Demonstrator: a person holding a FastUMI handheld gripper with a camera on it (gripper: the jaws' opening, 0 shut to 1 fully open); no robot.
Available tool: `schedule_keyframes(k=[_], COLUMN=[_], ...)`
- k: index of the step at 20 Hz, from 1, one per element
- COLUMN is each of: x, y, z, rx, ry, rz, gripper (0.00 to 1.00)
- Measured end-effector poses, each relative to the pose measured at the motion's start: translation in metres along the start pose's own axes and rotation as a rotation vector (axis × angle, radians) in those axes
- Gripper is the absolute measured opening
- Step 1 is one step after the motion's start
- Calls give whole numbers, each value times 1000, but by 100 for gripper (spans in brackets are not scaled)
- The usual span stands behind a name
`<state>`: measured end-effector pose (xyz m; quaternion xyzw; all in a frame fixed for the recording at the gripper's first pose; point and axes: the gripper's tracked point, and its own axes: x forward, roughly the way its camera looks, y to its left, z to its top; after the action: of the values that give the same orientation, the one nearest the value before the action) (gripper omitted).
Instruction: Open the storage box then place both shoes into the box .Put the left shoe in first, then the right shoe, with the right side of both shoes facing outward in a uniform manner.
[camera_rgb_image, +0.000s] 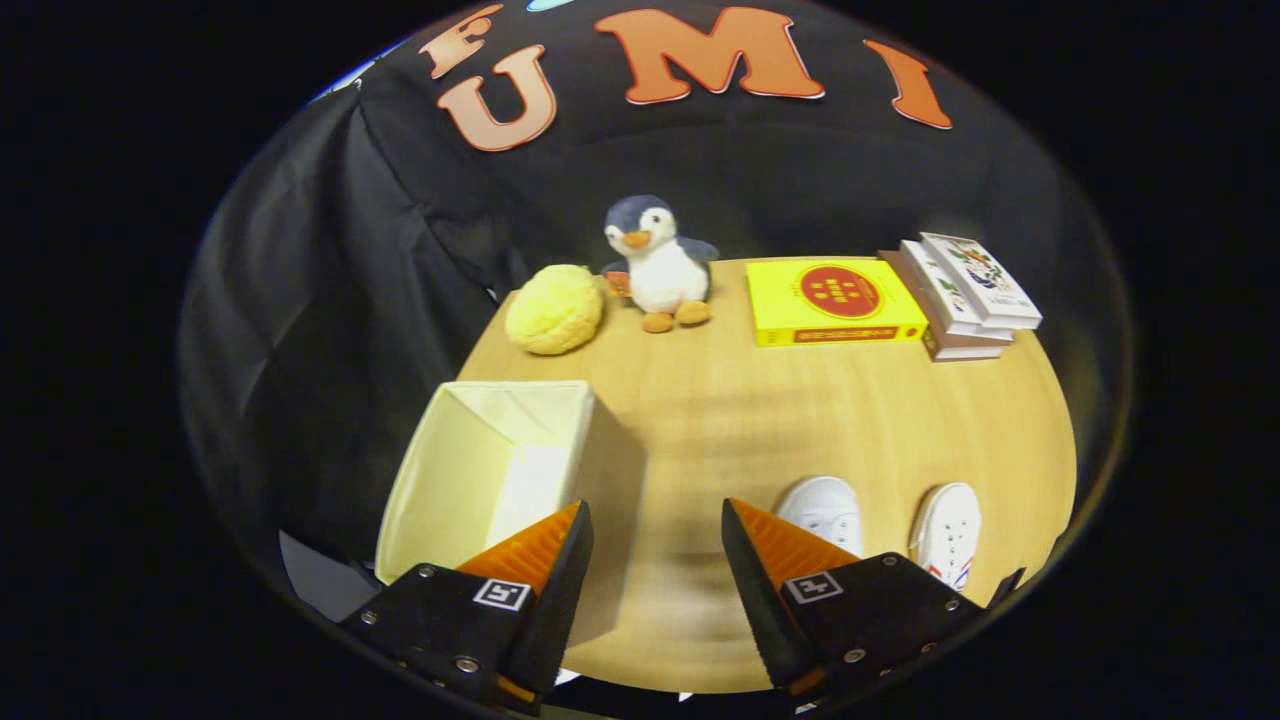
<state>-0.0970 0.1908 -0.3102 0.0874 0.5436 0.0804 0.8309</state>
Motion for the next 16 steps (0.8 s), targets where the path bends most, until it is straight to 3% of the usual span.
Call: schedule_keyframes(k=[7,13,16], x=[-6,9,24], y=[-101,-140,-140], z=[-84,-133,-152], rx=[-52,-126,-132], ry=[137,223,269], rz=[-152,-202,-169], gripper=[81,77,70])
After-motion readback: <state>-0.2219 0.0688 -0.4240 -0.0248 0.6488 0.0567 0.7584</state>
